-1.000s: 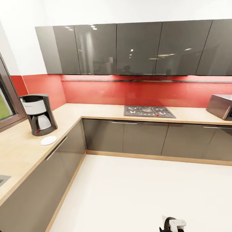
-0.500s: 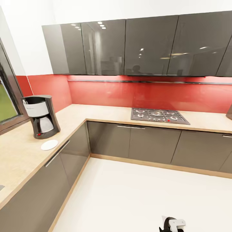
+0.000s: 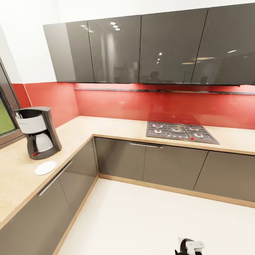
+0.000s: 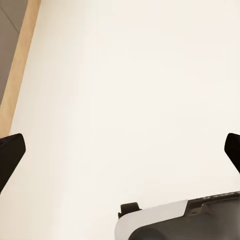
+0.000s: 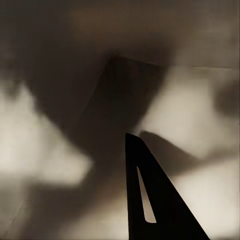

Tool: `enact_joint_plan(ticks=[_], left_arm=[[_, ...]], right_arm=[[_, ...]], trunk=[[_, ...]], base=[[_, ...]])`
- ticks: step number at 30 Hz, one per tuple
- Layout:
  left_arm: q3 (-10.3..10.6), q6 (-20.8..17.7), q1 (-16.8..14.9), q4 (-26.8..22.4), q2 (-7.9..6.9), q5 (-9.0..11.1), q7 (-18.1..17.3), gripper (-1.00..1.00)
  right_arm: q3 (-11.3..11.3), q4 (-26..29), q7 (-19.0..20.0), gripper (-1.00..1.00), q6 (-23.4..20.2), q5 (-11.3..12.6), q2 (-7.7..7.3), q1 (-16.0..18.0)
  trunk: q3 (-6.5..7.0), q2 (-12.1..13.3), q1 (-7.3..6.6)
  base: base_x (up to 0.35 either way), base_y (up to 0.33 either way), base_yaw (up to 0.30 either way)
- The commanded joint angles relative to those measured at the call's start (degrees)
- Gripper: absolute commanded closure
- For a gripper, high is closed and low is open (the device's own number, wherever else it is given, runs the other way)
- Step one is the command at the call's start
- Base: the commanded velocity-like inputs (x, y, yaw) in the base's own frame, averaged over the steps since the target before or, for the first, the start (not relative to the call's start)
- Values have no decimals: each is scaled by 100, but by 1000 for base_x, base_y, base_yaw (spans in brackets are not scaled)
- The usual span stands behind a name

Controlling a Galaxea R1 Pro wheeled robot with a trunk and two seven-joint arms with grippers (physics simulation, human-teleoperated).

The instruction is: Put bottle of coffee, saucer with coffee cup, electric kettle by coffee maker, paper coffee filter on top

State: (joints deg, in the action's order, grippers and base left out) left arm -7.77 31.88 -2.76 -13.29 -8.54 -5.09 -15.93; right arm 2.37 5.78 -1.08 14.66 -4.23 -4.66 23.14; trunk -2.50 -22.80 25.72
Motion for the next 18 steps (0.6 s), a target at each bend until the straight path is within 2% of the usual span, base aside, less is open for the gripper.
enact_joint_plan(ticks=[1, 10, 18], left_arm=[[-49, 20, -5, 2, 2, -53, -24, -100], [-49, 20, -5, 2, 2, -48, -24, -100], [-49, 20, -5, 5, 2, -45, -24, -100]], right_arm=[[23, -6, -10, 100, 19, -43, 1, 6], [19, -6, -10, 100, 19, -43, 5, 6], [18, -6, -6, 100, 19, -43, 9, 6]], trunk=[[-13, -12, 7], [-13, -12, 7], [-13, -12, 7]], base=[[333, -122, 0], [329, -144, 15], [316, -156, 236]])
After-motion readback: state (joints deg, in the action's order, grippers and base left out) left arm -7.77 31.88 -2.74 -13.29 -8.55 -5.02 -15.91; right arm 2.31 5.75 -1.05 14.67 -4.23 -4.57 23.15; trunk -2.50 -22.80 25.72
